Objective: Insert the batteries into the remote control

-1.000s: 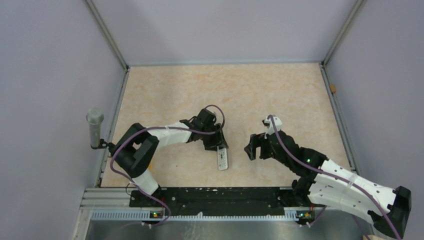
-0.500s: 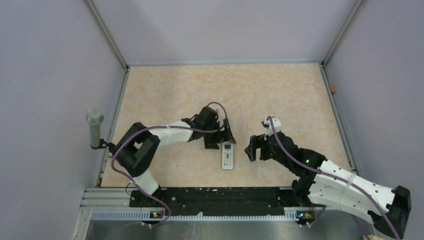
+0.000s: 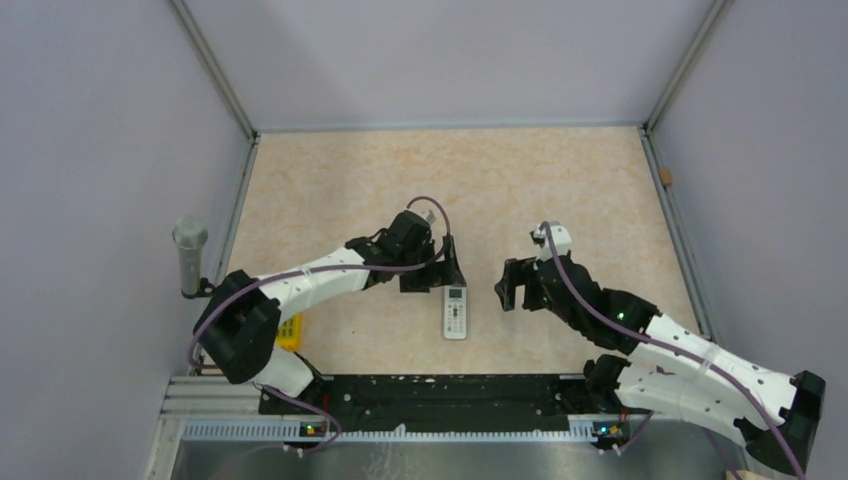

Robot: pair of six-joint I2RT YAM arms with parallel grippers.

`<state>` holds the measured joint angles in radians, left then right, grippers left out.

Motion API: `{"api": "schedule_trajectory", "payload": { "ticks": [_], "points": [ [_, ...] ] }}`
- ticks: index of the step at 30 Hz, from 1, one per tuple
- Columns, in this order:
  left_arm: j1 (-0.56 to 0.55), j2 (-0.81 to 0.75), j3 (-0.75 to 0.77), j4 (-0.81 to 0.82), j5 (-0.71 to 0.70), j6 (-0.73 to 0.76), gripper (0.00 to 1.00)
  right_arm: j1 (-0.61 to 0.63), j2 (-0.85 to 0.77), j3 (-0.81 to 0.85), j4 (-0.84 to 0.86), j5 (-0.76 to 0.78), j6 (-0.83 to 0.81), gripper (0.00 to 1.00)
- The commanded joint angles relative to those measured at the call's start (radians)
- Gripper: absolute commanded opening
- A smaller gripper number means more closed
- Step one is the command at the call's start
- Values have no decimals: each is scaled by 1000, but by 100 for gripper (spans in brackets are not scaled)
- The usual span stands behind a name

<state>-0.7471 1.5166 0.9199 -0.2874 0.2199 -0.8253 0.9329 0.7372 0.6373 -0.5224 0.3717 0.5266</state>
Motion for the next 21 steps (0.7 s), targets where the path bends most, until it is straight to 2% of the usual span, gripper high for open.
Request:
{"api": "schedule_trajectory", "payload": {
  "ticks": [1, 8, 21],
  "points": [
    [-52, -110, 70, -107, -96, 104, 99, -8, 32, 112, -69, 110, 49, 86],
    [-97, -313, 63, -162, -204, 182, 99, -7, 39, 176, -76, -5, -20, 86],
    [-100, -717, -122, -113, -167, 274, 99, -7, -53, 180, -89, -33, -25, 88]
  ]
}}
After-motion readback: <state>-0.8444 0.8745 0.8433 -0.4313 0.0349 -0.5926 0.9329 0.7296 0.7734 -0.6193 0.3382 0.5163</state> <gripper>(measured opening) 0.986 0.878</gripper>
